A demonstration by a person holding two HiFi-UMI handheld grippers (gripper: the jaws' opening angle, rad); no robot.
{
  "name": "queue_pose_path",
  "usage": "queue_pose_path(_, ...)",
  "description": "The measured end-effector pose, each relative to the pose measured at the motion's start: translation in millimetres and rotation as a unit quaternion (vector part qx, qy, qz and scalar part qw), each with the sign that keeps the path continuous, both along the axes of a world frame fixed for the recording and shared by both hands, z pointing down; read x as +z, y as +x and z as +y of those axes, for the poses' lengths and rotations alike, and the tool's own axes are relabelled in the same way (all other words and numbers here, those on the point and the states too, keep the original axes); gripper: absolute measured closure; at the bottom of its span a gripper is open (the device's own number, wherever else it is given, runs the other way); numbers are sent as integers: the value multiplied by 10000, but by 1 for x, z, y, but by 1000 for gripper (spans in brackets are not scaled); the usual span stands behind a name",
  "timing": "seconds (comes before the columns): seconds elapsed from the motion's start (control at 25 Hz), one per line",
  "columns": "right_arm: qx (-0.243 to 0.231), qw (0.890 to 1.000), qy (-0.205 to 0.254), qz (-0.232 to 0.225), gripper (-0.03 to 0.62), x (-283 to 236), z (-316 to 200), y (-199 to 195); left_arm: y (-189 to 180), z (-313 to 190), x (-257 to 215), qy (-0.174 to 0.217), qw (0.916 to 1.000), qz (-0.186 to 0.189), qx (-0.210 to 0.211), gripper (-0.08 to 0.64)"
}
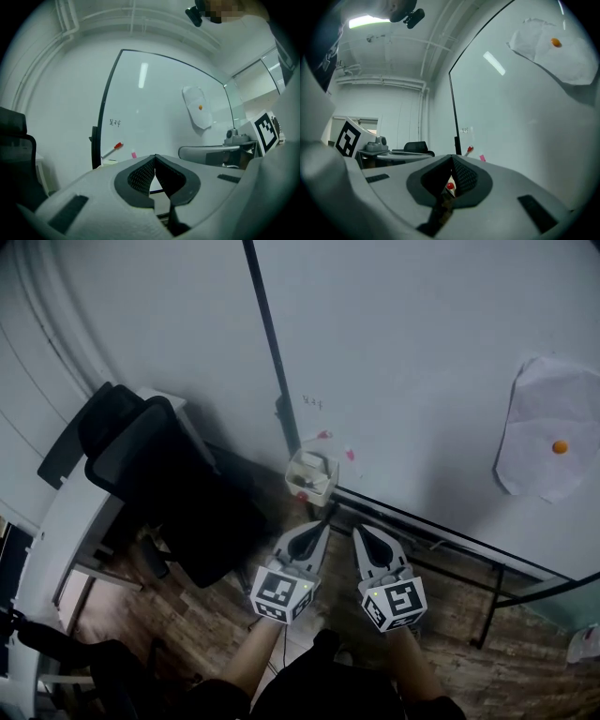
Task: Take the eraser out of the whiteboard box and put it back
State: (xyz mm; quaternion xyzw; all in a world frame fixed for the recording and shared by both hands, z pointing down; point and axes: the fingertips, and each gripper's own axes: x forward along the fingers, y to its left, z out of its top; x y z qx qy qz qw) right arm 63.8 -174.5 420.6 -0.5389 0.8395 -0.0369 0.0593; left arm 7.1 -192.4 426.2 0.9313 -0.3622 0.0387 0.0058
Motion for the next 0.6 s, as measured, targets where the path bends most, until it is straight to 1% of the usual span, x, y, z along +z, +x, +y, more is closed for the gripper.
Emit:
queue_pose_path(0.28, 84, 9999, -35, 124, 591, 1, -55, -13, -8, -56, 3, 22, 10000, 53, 56, 555)
queue_pose_path(0.4, 27, 9999, -16, 141, 591, 0, -76, -17, -13, -79, 4, -29, 9999, 99, -46, 555)
queue_pose_path(0.6, -168, 9997, -56, 145, 591, 6, -99, -19, -14, -96, 5, -15, 9997, 65, -214, 555)
